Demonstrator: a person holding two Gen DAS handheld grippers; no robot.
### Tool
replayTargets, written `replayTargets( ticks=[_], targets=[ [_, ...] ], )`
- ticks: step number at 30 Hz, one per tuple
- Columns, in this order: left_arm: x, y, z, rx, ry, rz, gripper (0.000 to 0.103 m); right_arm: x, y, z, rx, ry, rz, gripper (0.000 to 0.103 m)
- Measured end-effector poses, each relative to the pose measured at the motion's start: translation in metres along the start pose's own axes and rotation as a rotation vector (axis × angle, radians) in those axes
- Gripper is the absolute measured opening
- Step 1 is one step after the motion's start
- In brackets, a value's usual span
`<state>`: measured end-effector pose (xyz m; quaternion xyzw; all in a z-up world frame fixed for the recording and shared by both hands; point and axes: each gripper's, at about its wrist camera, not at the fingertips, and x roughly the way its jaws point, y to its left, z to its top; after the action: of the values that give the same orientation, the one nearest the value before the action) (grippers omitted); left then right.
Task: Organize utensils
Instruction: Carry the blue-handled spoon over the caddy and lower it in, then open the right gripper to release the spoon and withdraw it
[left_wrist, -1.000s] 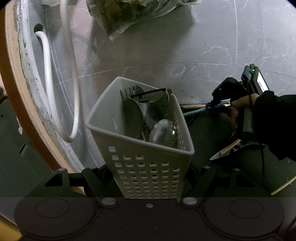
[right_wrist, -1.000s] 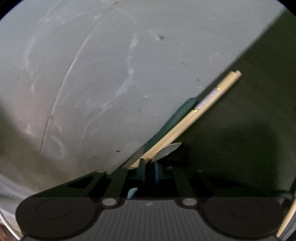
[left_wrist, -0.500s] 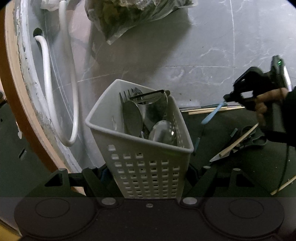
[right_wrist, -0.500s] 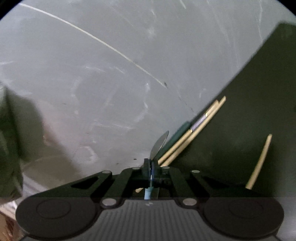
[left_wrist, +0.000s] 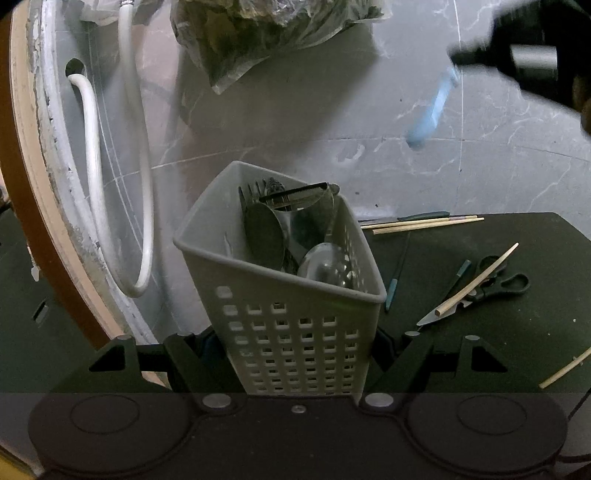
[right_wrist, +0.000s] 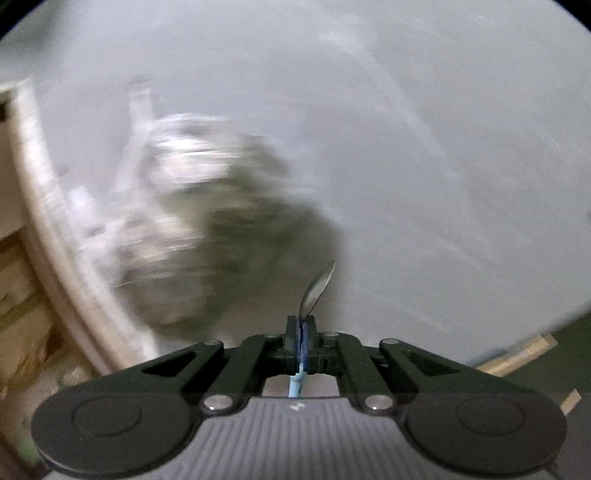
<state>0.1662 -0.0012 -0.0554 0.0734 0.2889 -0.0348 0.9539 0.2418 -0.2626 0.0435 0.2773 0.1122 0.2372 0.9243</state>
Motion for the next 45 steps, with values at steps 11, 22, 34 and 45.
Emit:
replayTargets(
  ticks=[11, 22, 34, 45],
  targets=[
    [0.001, 0.001, 0.0, 0.003, -0.007, -0.004, 0.078, 0.019, 0.109, -0.06, -0.48, 0.138, 0.218, 0.002],
    [0.0, 0.0, -0.001, -0.012, -0.011, 0.001, 0.077, 0.034, 0.099, -0.091, -0.489, 0.222, 0.152, 0.002],
    [0.0, 0.0, -0.001, -0.007, -0.01, 0.002, 0.077, 0.039, 0.095, -0.114, -0.547, 0.318, 0.137, 0.004],
    [0.0, 0.0, 0.0, -0.008, -0.005, -0.006, 0.077, 0.028, 0.088, -0.11, -0.534, 0.328, 0.123, 0.044]
  ],
)
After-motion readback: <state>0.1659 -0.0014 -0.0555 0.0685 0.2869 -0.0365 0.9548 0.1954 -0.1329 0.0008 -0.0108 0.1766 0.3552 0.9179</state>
